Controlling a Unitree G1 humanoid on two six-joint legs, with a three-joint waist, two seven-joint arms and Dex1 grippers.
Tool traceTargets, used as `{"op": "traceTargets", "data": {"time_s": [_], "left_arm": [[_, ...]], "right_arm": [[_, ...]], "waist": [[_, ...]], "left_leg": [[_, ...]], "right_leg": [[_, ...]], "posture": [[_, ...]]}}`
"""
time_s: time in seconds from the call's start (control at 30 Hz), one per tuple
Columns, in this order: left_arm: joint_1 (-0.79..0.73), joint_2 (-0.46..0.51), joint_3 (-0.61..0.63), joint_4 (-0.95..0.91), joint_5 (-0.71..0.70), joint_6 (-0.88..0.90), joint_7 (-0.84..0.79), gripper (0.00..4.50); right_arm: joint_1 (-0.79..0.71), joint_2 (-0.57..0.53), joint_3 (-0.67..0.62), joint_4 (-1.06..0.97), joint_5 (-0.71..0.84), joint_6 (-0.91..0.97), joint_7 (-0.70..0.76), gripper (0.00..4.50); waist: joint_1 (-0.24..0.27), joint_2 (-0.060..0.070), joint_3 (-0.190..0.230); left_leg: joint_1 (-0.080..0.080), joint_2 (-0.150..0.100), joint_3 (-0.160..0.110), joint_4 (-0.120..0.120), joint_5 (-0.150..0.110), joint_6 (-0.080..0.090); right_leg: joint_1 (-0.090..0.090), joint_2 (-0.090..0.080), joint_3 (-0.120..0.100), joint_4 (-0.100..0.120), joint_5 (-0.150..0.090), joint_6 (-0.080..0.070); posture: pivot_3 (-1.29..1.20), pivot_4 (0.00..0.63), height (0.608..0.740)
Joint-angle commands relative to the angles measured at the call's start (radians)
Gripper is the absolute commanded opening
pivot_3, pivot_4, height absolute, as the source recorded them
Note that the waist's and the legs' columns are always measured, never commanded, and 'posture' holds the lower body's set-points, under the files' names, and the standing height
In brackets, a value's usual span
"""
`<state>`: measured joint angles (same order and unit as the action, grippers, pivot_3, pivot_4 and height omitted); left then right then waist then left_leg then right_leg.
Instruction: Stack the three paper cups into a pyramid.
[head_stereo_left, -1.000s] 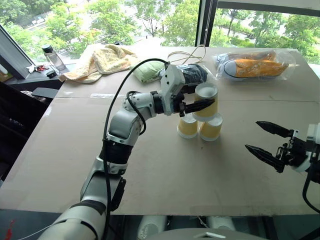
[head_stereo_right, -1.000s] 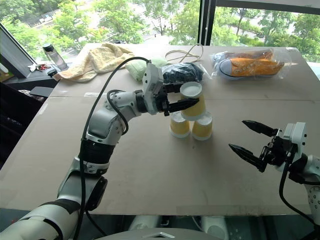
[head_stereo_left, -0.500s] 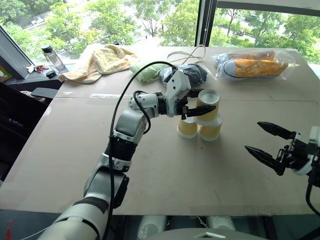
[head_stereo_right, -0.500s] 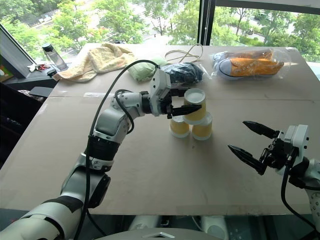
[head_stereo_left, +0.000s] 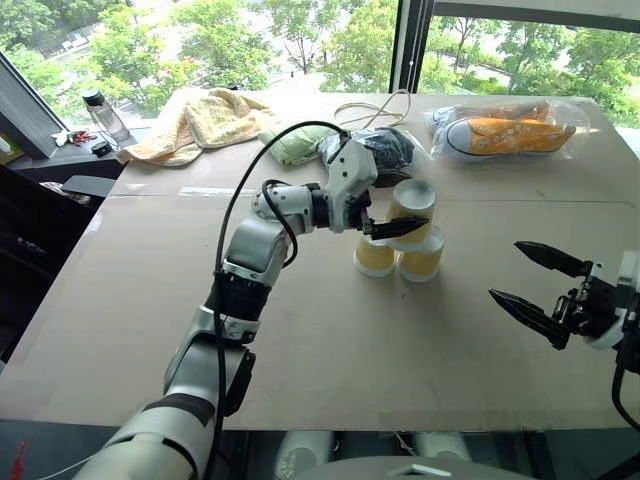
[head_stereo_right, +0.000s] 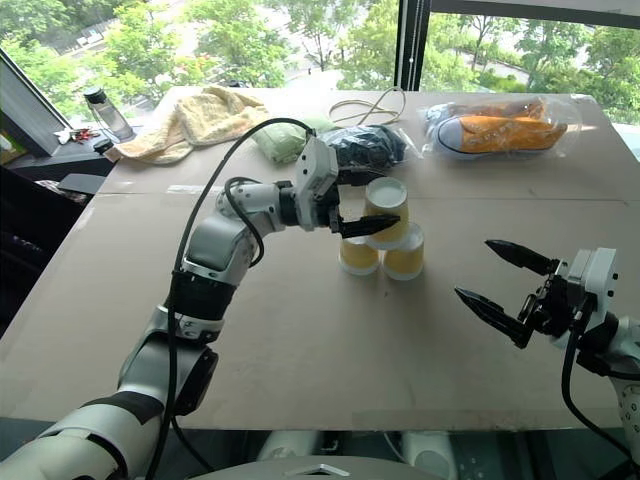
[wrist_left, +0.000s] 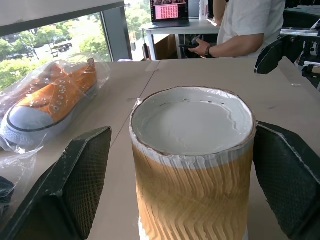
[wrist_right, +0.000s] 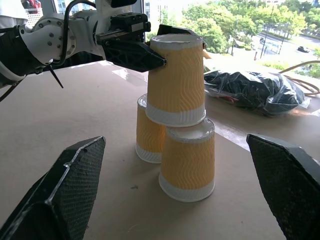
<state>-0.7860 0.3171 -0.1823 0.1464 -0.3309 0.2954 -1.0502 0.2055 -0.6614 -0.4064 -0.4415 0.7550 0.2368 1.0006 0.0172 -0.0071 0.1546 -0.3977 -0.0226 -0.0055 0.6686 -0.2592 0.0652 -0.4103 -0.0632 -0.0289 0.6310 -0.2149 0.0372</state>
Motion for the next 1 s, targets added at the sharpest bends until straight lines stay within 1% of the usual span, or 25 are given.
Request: {"op": "traceTargets", "data": {"time_s": [0.03,0.13,0.23,0.3,0.37,0.43,0.57,0.63,0.73,0.8,0.9,1.0], "left_arm": [[0.006,0.018,0.05,-0.119,-0.06,0.027,-0.003,4.44],[0.021,0.004,0.102,-0.185,-0.134,0.057,0.017,4.44],[0.037,0.005,0.134,-0.234,-0.169,0.077,0.042,4.44],[0.067,0.024,0.156,-0.278,-0.193,0.113,0.066,4.44],[0.134,0.063,0.183,-0.329,-0.203,0.153,0.092,4.44],[0.242,0.126,0.206,-0.388,-0.198,0.192,0.111,4.44],[0.514,0.252,0.249,-0.507,-0.173,0.231,0.14,4.44],[0.646,0.288,0.266,-0.545,-0.141,0.212,0.168,4.44],[0.792,0.288,0.275,-0.549,-0.073,0.151,0.237,4.44],[0.857,0.28,0.264,-0.537,-0.031,0.131,0.275,4.44],[0.901,0.261,0.252,-0.508,0.003,0.066,0.293,4.44],[0.909,0.252,0.241,-0.476,0.041,0.012,0.304,4.44]], "right_arm": [[-0.008,-0.01,-0.023,0.005,0.007,-0.014,0.016,4.5],[-0.01,-0.005,-0.017,0.022,0.0,-0.021,0.028,4.5],[-0.015,-0.001,-0.007,0.045,-0.008,-0.03,0.043,4.5],[-0.024,0.003,0.0,0.07,-0.017,-0.041,0.056,4.5],[-0.032,0.011,0.009,0.099,-0.024,-0.053,0.071,4.5],[-0.033,0.023,0.016,0.129,-0.029,-0.068,0.088,4.5],[-0.017,0.048,0.024,0.212,-0.067,-0.123,0.126,4.5],[-0.011,0.058,0.033,0.258,-0.094,-0.161,0.144,4.5],[-0.009,0.071,0.053,0.351,-0.155,-0.235,0.169,4.5],[-0.016,0.078,0.06,0.412,-0.181,-0.27,0.177,4.5],[-0.031,0.075,0.067,0.473,-0.198,-0.3,0.195,4.5],[-0.05,0.071,0.074,0.524,-0.215,-0.332,0.209,4.5]], "waist": [[0.0,0.0,0.0],[0.0,0.0,0.0],[0.0,0.0,0.0],[-0.001,0.0,0.0],[-0.004,0.0,0.0],[-0.01,0.001,0.0],[-0.005,0.001,0.0],[-0.001,0.001,0.0],[0.008,0.002,0.0],[0.011,0.001,0.0],[0.015,0.002,0.0],[0.017,0.002,0.0]], "left_leg": [[0.0,0.0,0.0,0.0,0.0,0.0],[0.0,0.0,0.0,0.0,0.0,0.0],[0.0,0.0,0.0,0.0,0.0,0.0],[0.0,0.0,0.0,0.0,0.0,0.0],[0.001,0.0,0.0,0.0,0.0,0.0],[0.002,0.0,0.0,0.0,0.0,0.0],[0.003,0.002,0.0,-0.001,0.0,0.0],[0.003,0.003,0.0,-0.001,0.0,0.0],[0.003,0.002,0.0,-0.001,0.0,0.0],[0.003,0.001,0.0,-0.001,0.0,-0.001],[0.003,0.001,0.001,-0.001,0.0,-0.001],[0.003,0.001,0.0,-0.001,0.0,-0.001]], "right_leg": [[0.0,0.0,0.0,0.0,0.0,0.0],[0.0,-0.001,0.0,0.0,0.0,0.0],[0.0,-0.004,0.0,0.0,0.0,0.0],[0.0,-0.004,0.0,0.0,0.0,0.0],[0.0,-0.004,0.0,0.001,0.0,0.0],[0.0,-0.003,0.002,0.002,0.0,0.0],[0.0,-0.003,0.002,0.003,0.0,-0.001],[0.0,-0.004,0.002,0.003,0.0,-0.001],[0.0,-0.007,0.001,0.003,-0.003,-0.005],[0.0,-0.008,0.001,0.001,-0.003,-0.005],[0.001,-0.009,0.001,0.001,-0.003,-0.005],[0.0,-0.009,0.001,0.002,-0.003,-0.005]], "posture": [[0.0,0.15,0.74],[0.0,0.15,0.74],[0.0,0.15,0.74],[0.0,0.15,0.74],[0.0,0.15,0.74],[0.0,0.15,0.74],[0.0,0.15,0.74],[0.0,0.15,0.74],[0.0,0.15,0.74],[0.0,0.15,0.74],[0.0,0.15,0.74],[0.0,0.15,0.74]]}}
